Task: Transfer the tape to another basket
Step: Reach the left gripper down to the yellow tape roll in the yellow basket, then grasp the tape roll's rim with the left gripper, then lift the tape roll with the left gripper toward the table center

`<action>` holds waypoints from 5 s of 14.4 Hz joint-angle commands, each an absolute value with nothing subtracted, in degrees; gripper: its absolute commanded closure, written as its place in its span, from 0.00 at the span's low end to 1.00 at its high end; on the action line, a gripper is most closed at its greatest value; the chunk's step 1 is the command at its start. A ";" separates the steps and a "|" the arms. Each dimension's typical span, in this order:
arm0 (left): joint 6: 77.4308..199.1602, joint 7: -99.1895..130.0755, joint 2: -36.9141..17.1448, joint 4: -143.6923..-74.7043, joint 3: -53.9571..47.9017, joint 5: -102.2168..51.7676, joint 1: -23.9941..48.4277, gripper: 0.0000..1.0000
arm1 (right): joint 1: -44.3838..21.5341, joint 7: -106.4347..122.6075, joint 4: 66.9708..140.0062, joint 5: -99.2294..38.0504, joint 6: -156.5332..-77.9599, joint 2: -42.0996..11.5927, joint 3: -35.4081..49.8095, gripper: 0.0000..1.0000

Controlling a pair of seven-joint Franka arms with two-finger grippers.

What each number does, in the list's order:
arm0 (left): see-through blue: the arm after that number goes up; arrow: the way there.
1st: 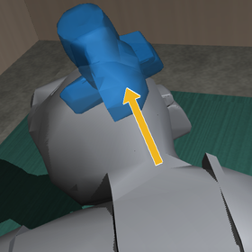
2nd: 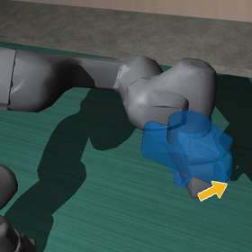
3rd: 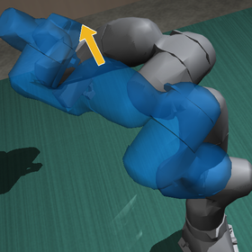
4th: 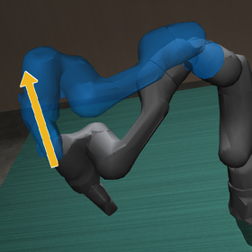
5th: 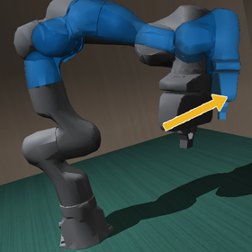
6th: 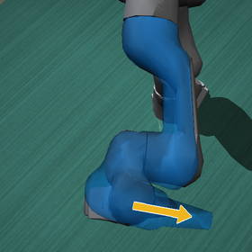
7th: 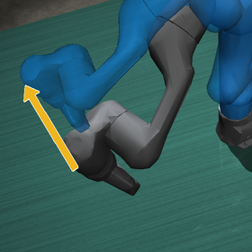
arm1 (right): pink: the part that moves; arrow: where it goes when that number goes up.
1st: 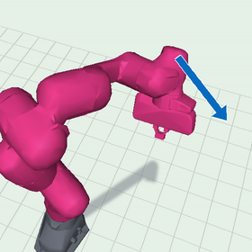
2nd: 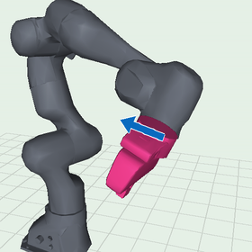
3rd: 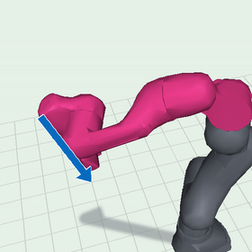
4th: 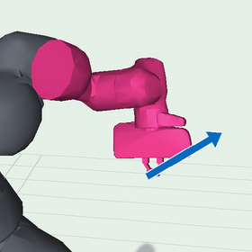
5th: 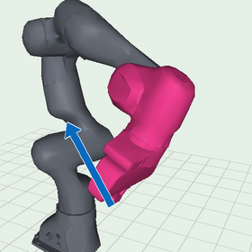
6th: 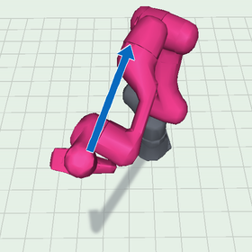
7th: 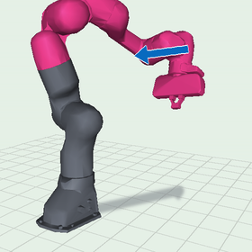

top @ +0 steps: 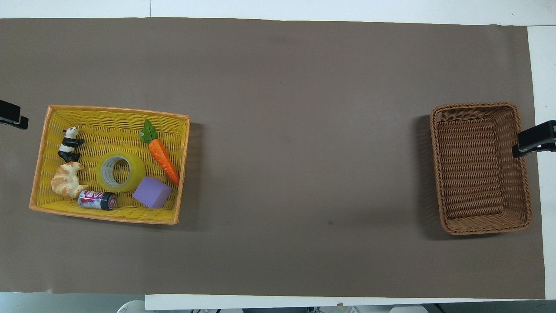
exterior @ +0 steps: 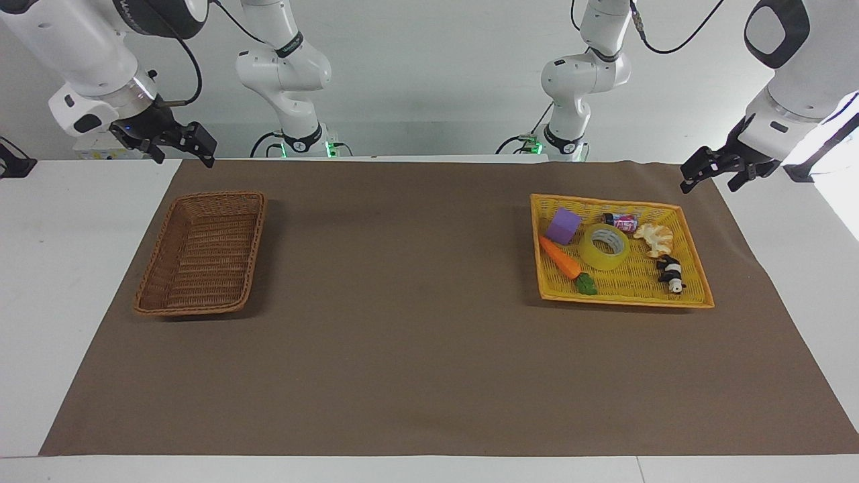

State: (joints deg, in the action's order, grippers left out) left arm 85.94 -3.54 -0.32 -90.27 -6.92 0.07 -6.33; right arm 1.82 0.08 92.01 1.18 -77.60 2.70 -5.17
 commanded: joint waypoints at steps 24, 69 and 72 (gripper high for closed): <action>126.65 -4.22 5.28 -133.94 -7.21 0.88 -5.89 0.17 | 1.85 0.79 92.81 1.05 -77.17 3.69 -5.19 0.00; 120.24 20.92 -3.34 -111.97 -7.21 -24.43 21.70 1.00 | 1.85 0.79 92.81 1.05 -77.17 3.69 -5.19 0.00; 120.50 22.41 -3.34 -111.80 -7.29 -24.35 22.32 1.00 | 1.85 0.79 92.81 1.05 -77.17 3.69 -5.19 0.00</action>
State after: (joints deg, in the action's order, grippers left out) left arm 119.88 20.99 -3.36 -112.65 -8.20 -23.89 21.42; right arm 1.82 0.08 92.01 1.18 -77.60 2.70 -5.17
